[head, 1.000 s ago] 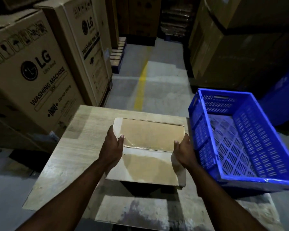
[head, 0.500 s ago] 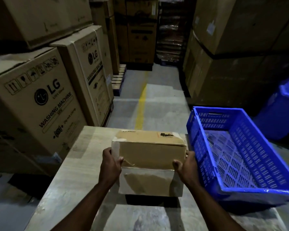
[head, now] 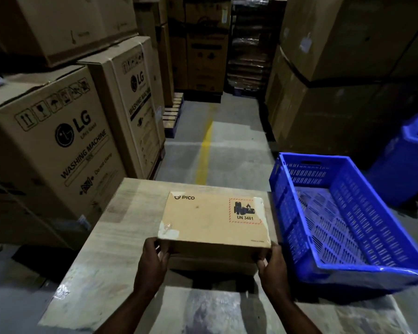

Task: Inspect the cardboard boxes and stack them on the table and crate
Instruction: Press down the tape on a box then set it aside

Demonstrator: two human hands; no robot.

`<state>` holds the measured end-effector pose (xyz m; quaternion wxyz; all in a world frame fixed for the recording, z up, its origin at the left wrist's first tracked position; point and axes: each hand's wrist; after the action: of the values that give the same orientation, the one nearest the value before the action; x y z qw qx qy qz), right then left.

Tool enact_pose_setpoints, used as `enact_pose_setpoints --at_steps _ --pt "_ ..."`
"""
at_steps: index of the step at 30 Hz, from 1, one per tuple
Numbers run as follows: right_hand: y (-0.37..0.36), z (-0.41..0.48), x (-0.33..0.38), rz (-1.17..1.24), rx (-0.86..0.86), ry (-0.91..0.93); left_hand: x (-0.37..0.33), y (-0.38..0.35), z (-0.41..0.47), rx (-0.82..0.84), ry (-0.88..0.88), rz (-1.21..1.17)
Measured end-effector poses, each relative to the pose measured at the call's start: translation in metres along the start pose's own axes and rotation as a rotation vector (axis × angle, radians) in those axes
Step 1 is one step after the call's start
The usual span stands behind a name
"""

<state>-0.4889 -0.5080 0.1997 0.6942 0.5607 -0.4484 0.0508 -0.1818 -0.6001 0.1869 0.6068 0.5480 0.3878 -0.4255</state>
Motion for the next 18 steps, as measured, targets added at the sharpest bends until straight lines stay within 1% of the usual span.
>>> enact_pose_setpoints --at_steps 3,6,8,10,11,12,13,15,17,18 --pt "0.004 0.004 0.003 0.036 0.018 0.025 -0.014 0.007 0.004 0.026 -0.036 -0.009" --pt "0.009 0.006 0.012 0.113 -0.006 0.077 -0.030 0.011 0.010 -0.018 -0.127 0.170" --pt "0.012 0.006 0.027 0.033 -0.072 0.145 -0.041 0.009 0.018 -0.037 -0.233 0.276" --pt "0.012 0.013 0.046 -0.129 -0.141 0.303 -0.055 0.003 0.029 0.006 -0.434 0.427" --pt "0.013 0.017 0.060 -0.214 -0.122 0.375 -0.061 -0.003 0.035 0.061 -0.533 0.516" --pt "0.011 0.023 0.072 -0.288 -0.066 0.433 -0.069 -0.009 0.041 0.128 -0.591 0.589" --pt "0.009 0.028 0.084 -0.364 0.013 0.482 -0.076 -0.016 0.045 0.196 -0.598 0.644" --pt "0.001 0.035 0.101 -0.523 0.128 0.551 -0.082 -0.030 0.053 0.304 -0.527 0.725" --pt "-0.008 0.036 0.107 -0.624 0.186 0.578 -0.077 -0.039 0.055 0.386 -0.424 0.772" --pt "-0.012 0.034 0.107 -0.659 0.206 0.574 -0.074 -0.042 0.054 0.403 -0.389 0.781"
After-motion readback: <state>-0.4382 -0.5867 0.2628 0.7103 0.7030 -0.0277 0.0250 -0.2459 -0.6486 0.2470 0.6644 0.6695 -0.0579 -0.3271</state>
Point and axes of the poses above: each hand's wrist, its own z-axis towards the middle knuckle, its own y-axis out of the back of the hand, x = y × z, and after that the axes turned 12 degrees about -z, right-handed
